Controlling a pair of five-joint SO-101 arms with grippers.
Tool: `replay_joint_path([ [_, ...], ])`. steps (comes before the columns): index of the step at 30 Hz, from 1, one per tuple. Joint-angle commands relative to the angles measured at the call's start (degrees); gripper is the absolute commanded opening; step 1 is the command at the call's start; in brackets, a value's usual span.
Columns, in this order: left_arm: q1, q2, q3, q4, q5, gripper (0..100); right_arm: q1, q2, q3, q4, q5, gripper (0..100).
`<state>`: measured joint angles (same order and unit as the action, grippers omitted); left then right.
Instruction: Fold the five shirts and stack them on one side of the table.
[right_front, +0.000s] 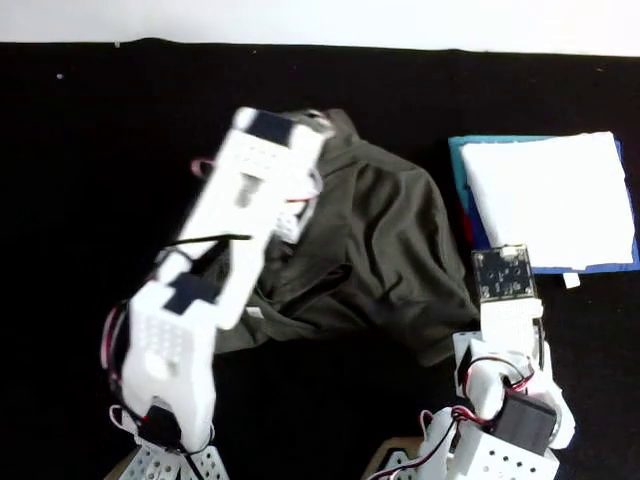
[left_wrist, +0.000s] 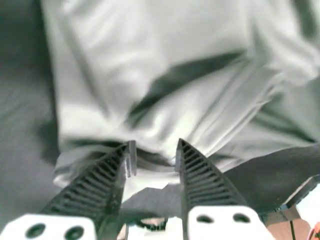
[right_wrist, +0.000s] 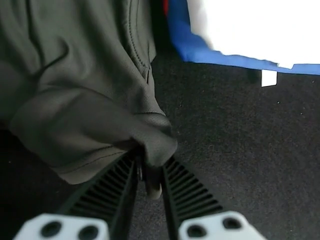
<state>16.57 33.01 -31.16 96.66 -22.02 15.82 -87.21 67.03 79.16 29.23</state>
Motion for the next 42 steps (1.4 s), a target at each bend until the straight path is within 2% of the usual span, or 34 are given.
replay_joint_path([
  [1, 2.9, 2.5, -7.2, 1.1, 2.7, 14, 0.7, -0.8, 0.1, -0.3, 0.6, 0.6],
  [7, 5.9, 11.9, -10.5, 1.2, 2.9, 20, 0.7, -0.9, 0.1, -0.3, 0.6, 0.6],
  [15, 4.2, 21.7, -18.7, 0.9, 2.6, 20, 0.7, -0.9, 0.1, -0.3, 0.6, 0.6],
  [17, 2.6, 24.7, -21.5, 1.0, 2.5, 14, 0.7, -0.9, 0.1, -0.3, 0.6, 0.6],
  [20, -0.5, 28.5, -25.4, 1.5, 2.6, 0, 0.7, -0.9, 0.1, -0.3, 0.6, 0.6],
  [27, -12.4, 29.9, -34.2, 4.0, 2.6, 1, 0.7, -0.7, 0.2, -3.7, 0.3, 0.6],
  [32, -22.4, 24.0, -38.8, 4.2, 2.6, 1, 0.7, -0.7, 0.1, -5.8, 0.3, 0.6],
  [35, -26.0, 17.8, -38.7, 4.3, 2.3, 1, 0.7, -0.7, 0.1, -7.4, 0.2, 0.6],
  [42, -31.3, 10.1, -39.1, 3.8, -5.6, 1, 0.7, -0.5, -2.2, -13.4, -2.1, 0.6],
])
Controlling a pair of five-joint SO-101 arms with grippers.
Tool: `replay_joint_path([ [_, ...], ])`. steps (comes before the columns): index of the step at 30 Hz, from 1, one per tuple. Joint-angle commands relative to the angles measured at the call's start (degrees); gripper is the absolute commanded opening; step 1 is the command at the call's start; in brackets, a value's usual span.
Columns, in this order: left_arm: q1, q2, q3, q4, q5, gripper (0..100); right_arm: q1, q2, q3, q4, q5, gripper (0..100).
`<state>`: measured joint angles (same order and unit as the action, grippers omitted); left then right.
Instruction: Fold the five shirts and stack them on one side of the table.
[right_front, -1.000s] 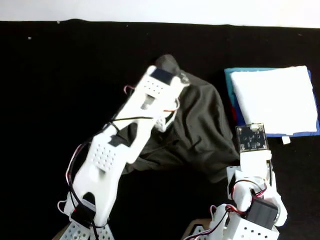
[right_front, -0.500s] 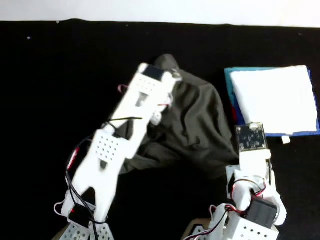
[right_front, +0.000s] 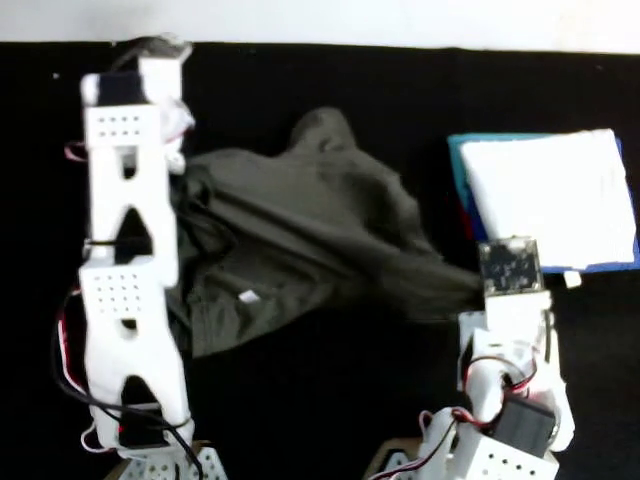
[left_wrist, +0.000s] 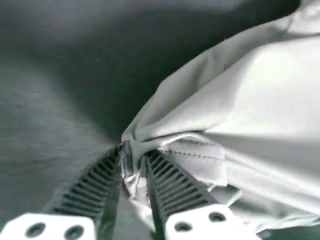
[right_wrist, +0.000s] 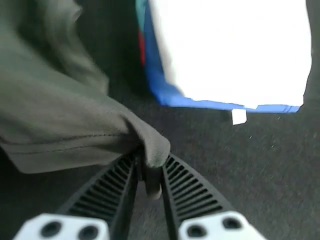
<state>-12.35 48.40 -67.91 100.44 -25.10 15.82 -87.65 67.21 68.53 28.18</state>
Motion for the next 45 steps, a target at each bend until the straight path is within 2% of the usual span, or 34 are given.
replay_joint_path([
  [1, -3.1, -5.7, -2.3, -0.1, -3.4, 1, 0.8, 0.0, -3.2, -3.4, -1.1, 0.6],
  [7, -8.0, -5.7, -2.3, -8.3, -5.4, 1, 1.2, 0.6, -8.9, -6.1, -1.1, 0.6],
  [12, -10.9, -5.6, -2.1, -13.5, -5.3, 4, 2.6, 8.4, -11.2, -6.2, -1.1, 0.6],
  [17, -10.1, -6.1, -2.4, -6.0, -5.3, 17, 1.9, 16.6, -14.5, -6.3, -1.1, 0.6],
  [21, -8.9, -7.0, -2.9, 0.7, -5.3, 17, -0.1, 20.8, -17.2, -6.3, -1.1, 0.6],
  [26, -7.4, -11.6, 1.5, 1.2, -5.2, 17, -2.7, 23.3, -18.7, -6.2, -2.5, 0.6],
  [29, -4.0, -20.4, 14.5, 1.3, -5.2, 17, -3.6, 23.5, -18.7, -6.2, -4.9, 0.6],
  [35, 10.4, -45.2, 56.0, -0.4, -7.0, 17, -4.8, 23.5, -18.8, -6.2, -5.1, 0.6],
  [40, 18.7, -55.0, 83.1, -15.7, -6.9, 17, -4.8, 23.5, -18.8, -6.2, -5.1, 0.6],
  [45, 20.8, -54.1, 95.2, -28.0, -6.7, 17, -4.8, 23.5, -18.8, -6.2, -5.1, 0.6],
])
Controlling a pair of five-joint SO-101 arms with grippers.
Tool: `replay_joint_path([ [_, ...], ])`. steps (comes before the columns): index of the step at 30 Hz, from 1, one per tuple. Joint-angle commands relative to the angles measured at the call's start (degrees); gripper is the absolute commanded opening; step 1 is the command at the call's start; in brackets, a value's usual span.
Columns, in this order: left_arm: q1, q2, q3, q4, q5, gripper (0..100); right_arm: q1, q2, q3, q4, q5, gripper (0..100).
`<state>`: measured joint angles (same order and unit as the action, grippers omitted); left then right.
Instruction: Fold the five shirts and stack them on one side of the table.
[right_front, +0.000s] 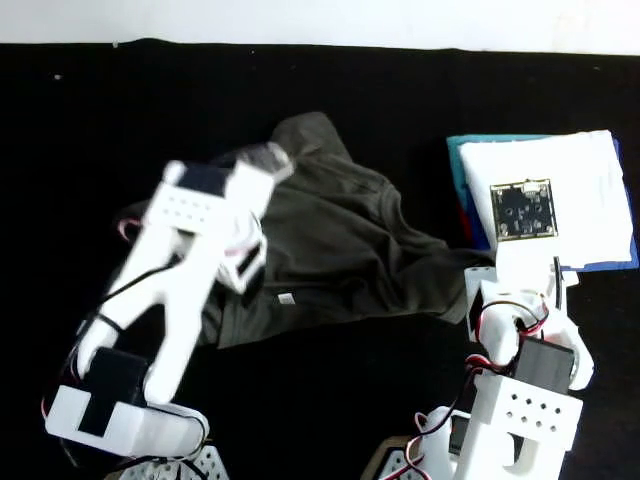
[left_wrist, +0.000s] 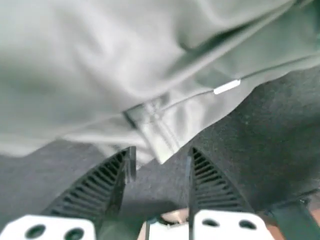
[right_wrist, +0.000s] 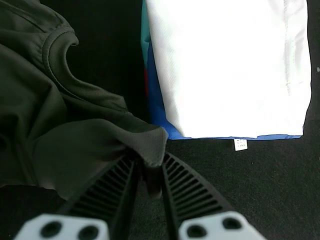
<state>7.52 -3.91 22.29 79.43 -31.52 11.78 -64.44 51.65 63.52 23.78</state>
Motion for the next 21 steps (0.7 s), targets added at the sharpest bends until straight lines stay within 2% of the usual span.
replay_joint_path([
  [1, 0.8, -1.0, 5.9, -9.4, -0.2, 17, -0.7, 0.3, -3.2, -1.2, -0.7, 0.6],
  [4, 0.0, 1.9, 6.2, -14.2, 3.1, 17, -0.7, 0.3, -3.2, -1.2, -0.7, 0.6],
  [6, 0.3, 3.9, 5.8, -15.1, 6.1, 17, -0.7, 0.3, -3.2, -1.2, -0.7, 0.6],
  [8, 1.9, 5.8, 6.4, -15.1, 6.2, 17, -0.7, 0.3, -3.2, -1.2, -0.7, 0.6],
  [13, 7.0, 7.3, 10.6, -9.9, 6.2, 16, -0.6, 0.3, -3.2, -1.2, -0.5, 0.6],
  [17, 10.2, 6.8, 10.8, -2.6, 6.0, 12, -0.5, 0.3, -3.2, -1.3, -0.5, 0.6],
  [21, 10.8, 0.7, 10.8, 3.6, 5.8, 12, -0.5, 0.3, -3.2, -1.3, -0.5, 0.6],
])
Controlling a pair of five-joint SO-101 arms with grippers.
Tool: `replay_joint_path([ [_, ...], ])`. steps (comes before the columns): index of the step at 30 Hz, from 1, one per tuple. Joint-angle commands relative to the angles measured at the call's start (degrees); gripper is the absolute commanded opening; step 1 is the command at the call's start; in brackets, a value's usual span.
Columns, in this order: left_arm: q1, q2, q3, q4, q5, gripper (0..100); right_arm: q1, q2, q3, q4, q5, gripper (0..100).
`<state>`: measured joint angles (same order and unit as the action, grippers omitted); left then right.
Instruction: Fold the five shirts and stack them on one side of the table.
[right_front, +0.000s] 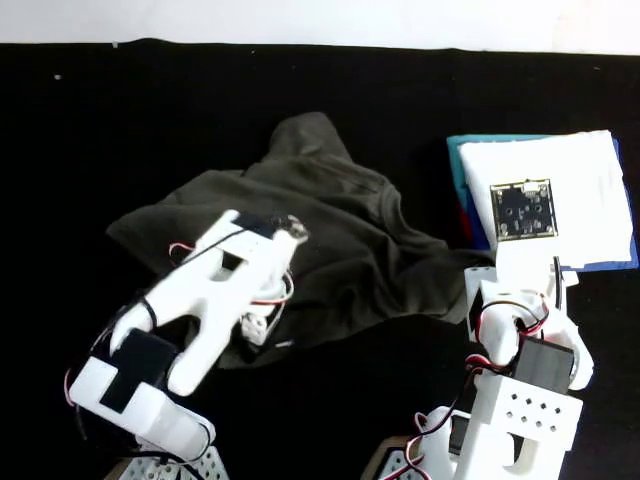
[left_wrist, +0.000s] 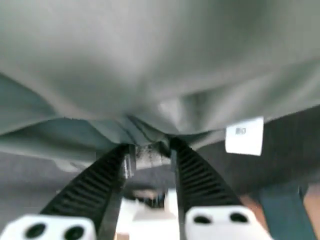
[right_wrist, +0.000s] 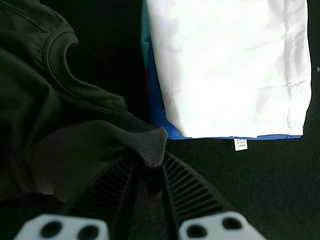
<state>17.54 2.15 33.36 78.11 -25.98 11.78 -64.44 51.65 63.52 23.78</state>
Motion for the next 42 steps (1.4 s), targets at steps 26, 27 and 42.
replay_joint_path([
  [26, 0.4, -5.1, 6.7, -10.6, -0.5, 12, -0.5, 0.0, -3.1, -2.5, -0.5, 0.6],
  [27, 0.4, -5.8, 6.8, -8.9, -0.7, 12, -0.5, 0.0, -3.1, -2.5, -0.5, 0.6],
  [42, 6.2, -31.2, 14.7, 1.9, -0.7, 12, -0.7, 0.1, -3.2, -2.8, -0.5, 0.6],
])
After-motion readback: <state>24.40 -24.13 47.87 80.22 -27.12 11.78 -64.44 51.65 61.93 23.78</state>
